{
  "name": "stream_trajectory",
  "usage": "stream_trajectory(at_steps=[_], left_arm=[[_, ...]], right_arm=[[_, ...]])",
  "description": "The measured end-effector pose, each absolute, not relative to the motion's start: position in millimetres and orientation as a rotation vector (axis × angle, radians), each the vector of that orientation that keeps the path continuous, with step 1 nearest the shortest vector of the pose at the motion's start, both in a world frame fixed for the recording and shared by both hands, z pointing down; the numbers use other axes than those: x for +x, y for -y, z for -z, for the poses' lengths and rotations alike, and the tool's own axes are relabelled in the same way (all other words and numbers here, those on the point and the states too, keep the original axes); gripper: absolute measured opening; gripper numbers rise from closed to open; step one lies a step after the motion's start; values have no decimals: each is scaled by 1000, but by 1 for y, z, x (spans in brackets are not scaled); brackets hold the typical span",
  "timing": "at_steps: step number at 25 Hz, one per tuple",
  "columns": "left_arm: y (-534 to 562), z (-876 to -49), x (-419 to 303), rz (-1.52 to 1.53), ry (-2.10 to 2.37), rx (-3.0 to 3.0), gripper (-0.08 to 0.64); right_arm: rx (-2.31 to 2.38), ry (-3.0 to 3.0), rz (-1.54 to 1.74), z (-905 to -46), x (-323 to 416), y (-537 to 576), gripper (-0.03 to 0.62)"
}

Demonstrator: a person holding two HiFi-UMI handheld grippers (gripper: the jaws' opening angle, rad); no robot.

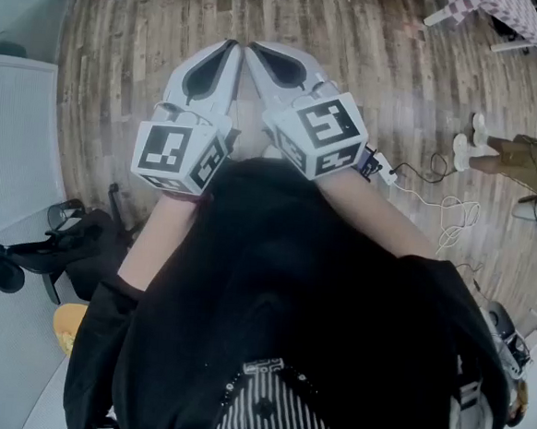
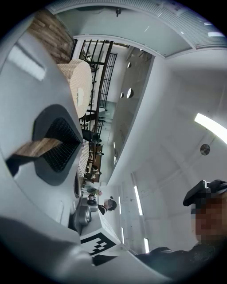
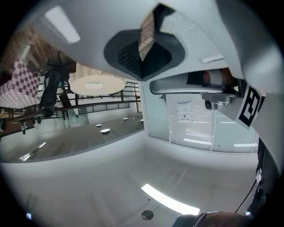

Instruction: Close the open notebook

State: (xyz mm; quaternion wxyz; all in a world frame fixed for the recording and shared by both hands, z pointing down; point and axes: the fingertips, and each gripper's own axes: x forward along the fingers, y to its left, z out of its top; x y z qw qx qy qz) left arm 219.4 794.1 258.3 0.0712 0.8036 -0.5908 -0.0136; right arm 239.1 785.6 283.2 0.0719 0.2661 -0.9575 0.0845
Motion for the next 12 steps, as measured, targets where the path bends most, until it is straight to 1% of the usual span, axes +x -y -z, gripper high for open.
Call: stream_trajectory(at_steps=[5, 12], left_arm=[[-785, -257, 224, 39, 1803, 2409, 2], [-777, -256, 241, 11, 1833, 2389, 2]], right_arm=[[816, 2898, -276, -281, 249, -775, 2], [868, 2913, -411, -296, 280, -761, 2]])
